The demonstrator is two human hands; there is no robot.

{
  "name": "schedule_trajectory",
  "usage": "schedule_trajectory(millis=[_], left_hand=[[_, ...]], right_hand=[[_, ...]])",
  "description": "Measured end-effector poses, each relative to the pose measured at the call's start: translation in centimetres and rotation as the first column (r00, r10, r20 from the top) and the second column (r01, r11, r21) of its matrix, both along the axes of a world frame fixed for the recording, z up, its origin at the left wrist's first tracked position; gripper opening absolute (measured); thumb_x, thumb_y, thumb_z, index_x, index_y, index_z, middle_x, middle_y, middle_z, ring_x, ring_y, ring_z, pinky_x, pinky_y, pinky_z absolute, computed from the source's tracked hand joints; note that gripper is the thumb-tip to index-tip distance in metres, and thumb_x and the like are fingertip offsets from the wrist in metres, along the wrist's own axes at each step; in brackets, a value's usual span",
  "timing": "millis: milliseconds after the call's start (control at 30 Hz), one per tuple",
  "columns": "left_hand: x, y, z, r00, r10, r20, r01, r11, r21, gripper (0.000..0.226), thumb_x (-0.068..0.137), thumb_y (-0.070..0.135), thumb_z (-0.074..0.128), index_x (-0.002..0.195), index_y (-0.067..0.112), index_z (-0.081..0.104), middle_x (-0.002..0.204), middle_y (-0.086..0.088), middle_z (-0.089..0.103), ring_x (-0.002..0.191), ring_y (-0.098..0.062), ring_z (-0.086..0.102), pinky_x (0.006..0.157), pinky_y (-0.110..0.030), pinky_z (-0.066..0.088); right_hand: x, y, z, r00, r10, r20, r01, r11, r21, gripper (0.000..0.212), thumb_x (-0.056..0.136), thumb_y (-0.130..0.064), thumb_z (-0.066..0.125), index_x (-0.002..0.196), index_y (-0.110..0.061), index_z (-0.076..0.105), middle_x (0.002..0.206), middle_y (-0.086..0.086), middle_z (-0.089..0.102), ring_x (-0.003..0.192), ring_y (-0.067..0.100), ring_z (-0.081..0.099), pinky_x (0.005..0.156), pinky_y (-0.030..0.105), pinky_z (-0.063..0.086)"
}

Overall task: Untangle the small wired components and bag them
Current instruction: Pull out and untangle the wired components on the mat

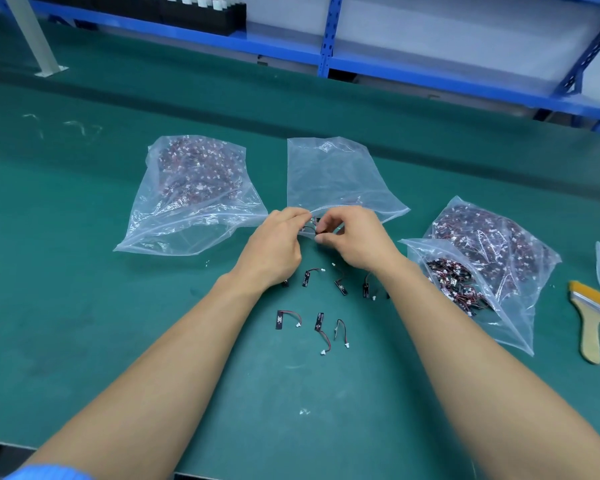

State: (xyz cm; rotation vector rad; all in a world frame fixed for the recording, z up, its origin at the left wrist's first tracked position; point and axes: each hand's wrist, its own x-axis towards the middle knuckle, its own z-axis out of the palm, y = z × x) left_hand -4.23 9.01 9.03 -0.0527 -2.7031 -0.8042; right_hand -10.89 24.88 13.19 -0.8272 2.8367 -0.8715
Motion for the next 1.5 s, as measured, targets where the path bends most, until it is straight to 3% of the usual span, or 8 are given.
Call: schedule_trajectory(millis=[167,367,533,667,900,1000,1233,1500], left_hand=[[0.1,-0.3,-0.1,1.0,-0.019,0.009,0.019,1.0,-0.016,0.054,0.092,-0.005,0.041,0.143,0.009,0.053,0.145,0.002,0.051,0.122,-0.024,0.047,0.107,-0.033,0.038],[0.4,-0.5,-0.2,0.999,-0.025,0.028,0.026,0.999,-0.018,0.05,0.095,0.002,0.046,0.143,0.013,0.053,0.146,0.005,0.051,0.124,-0.021,0.045,0.107,-0.029,0.035],[0.9,-0.6,-0.3,0.999,-0.023,0.048,0.023,1.0,-0.009,0.045,0.098,0.01,0.052,0.142,0.015,0.054,0.146,0.008,0.051,0.128,-0.018,0.043,0.107,-0.029,0.034],[1.2,-0.5,-0.3,0.998,-0.028,0.054,0.028,1.0,-0.003,0.043,0.098,0.016,0.056,0.141,0.016,0.056,0.145,0.01,0.051,0.128,-0.016,0.043,0.106,-0.027,0.033],[1.4,-0.4,-0.2,0.998,-0.035,0.058,0.036,0.999,-0.007,0.041,0.098,0.016,0.056,0.139,0.015,0.058,0.144,0.009,0.052,0.129,-0.017,0.043,0.107,-0.028,0.032],[1.4,-0.4,-0.1,0.998,-0.039,0.059,0.039,0.999,-0.004,0.04,0.098,0.018,0.057,0.138,0.015,0.058,0.143,0.009,0.052,0.128,-0.016,0.043,0.106,-0.026,0.032],[1.4,-0.4,-0.1,0.997,-0.04,0.064,0.04,0.999,-0.002,0.042,0.097,0.02,0.059,0.139,0.016,0.058,0.144,0.009,0.051,0.131,-0.016,0.042,0.108,-0.027,0.032],[1.6,-0.3,0.0,0.997,-0.041,0.061,0.041,0.999,-0.001,0.041,0.099,0.014,0.056,0.14,0.014,0.057,0.144,0.006,0.052,0.129,-0.019,0.044,0.108,-0.027,0.031]], right_hand=[[3.8,4.1,2.0,0.967,0.014,0.256,0.076,0.938,-0.338,0.016,0.084,-0.004,0.078,0.078,-0.015,0.07,0.061,-0.005,0.068,0.049,0.008,0.059,0.052,0.019,0.048],[8.6,8.6,1.5,0.91,0.051,0.41,0.029,0.982,-0.186,0.011,0.079,-0.009,0.084,0.078,-0.016,0.076,0.064,0.001,0.071,0.053,0.01,0.063,0.05,0.021,0.048],[9.8,9.9,0.2,0.919,0.047,0.39,-0.005,0.994,-0.107,0.01,0.079,-0.015,0.085,0.076,-0.02,0.076,0.064,-0.006,0.071,0.056,0.006,0.06,0.055,0.018,0.046],[10.1,10.6,-0.1,0.941,-0.001,0.337,0.045,0.991,-0.123,0.013,0.076,-0.023,0.087,0.075,-0.028,0.076,0.073,0.002,0.072,0.061,0.011,0.052,0.062,0.029,0.045],[10.7,11.4,0.1,0.89,0.03,0.455,0.174,0.9,-0.399,0.012,0.08,-0.013,0.083,0.072,-0.019,0.075,0.061,-0.009,0.066,0.051,0.005,0.049,0.048,0.012,0.035],[10.9,12.0,0.1,0.873,-0.034,0.487,0.296,0.831,-0.472,0.011,0.08,-0.013,0.082,0.073,-0.019,0.076,0.061,-0.005,0.064,0.053,0.009,0.05,0.046,0.015,0.035],[11.1,13.0,-1.3,0.946,-0.219,0.238,0.28,0.923,-0.264,0.015,0.078,-0.017,0.086,0.069,-0.023,0.074,0.066,-0.003,0.069,0.055,0.011,0.047,0.053,0.02,0.04],[10.9,12.5,-1.9,0.942,-0.197,0.272,0.279,0.91,-0.307,0.016,0.08,-0.018,0.085,0.071,-0.026,0.074,0.065,-0.009,0.068,0.049,0.008,0.048,0.048,0.018,0.043]])
